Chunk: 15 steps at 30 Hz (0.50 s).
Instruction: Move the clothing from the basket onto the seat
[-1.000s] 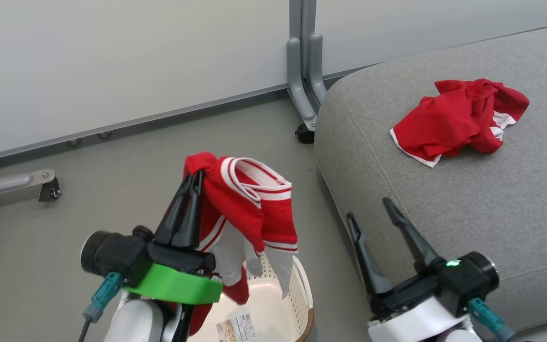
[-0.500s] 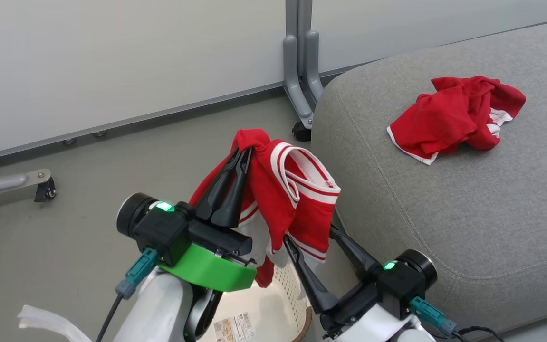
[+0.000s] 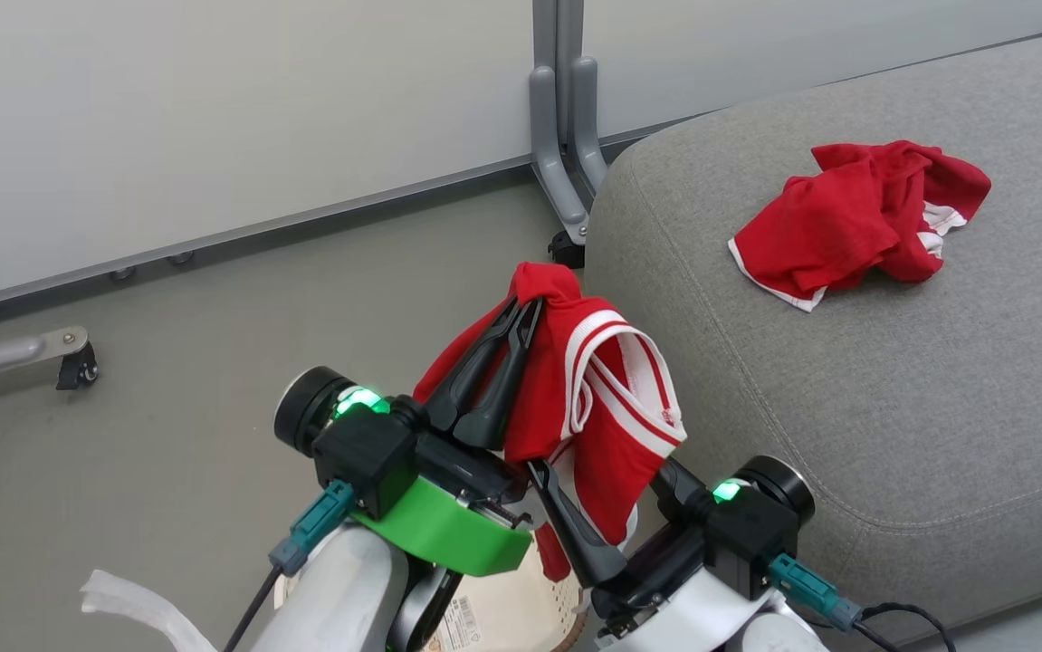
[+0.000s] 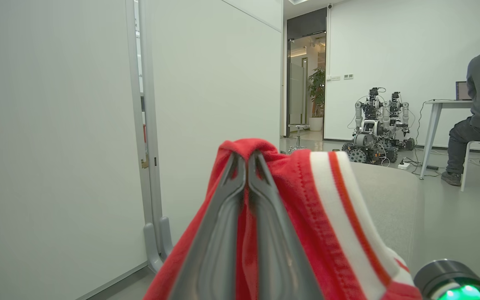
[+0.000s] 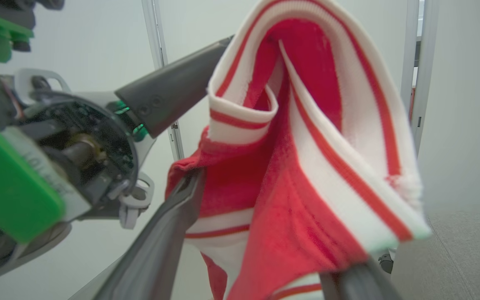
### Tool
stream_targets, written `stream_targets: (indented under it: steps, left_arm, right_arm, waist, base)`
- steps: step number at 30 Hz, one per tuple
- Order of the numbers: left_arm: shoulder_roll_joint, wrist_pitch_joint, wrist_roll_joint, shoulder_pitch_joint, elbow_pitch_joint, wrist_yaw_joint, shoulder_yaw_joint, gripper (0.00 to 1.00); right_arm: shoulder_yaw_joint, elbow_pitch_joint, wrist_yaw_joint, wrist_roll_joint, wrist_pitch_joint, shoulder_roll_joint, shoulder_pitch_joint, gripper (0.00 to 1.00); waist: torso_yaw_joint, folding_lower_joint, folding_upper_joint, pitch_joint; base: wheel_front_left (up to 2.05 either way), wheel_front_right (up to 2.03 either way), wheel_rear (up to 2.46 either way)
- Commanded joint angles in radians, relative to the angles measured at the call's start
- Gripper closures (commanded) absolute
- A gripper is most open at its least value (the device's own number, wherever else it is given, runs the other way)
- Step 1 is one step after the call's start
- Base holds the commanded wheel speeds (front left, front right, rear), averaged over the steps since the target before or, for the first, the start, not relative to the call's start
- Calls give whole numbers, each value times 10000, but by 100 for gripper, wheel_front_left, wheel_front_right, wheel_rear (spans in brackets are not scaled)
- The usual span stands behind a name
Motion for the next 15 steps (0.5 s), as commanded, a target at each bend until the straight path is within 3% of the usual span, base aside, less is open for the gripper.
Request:
stream_targets:
  steps: [1, 3, 4, 5, 15]
  left_arm:
    - [6, -5, -35, -199, 2, -45, -66, 100]
    - [55, -5, -72, -230, 41, -45, -147, 100]
    - [71, -5, -92, -231, 55, -45, -173, 100]
    - [85, -5, -119, -233, 68, -45, -209, 100]
    - [326, -5, -59, -223, 297, -45, -373, 100]
  right_arm:
    - [-24, -45, -16, 29, -34, -18, -67, 0]
    - [-111, 4, -16, -26, -34, -21, -66, 0]
    - [-218, -26, -16, -26, -34, -26, -56, 68]
    - [-225, 22, -16, 62, -33, -20, -4, 100]
    - [-279, 194, -10, -152, -34, -17, -3, 100]
  waist:
    - [-3, 0, 0, -4]
    - [-9, 0, 0, -9]
    - [-12, 0, 0, -10]
    - [-10, 0, 0, -12]
    - [17, 0, 0, 44]
  base:
    - [0, 0, 0]
    - [0, 0, 0]
    - [0, 0, 0]
    - [0, 0, 0]
    - [0, 0, 0]
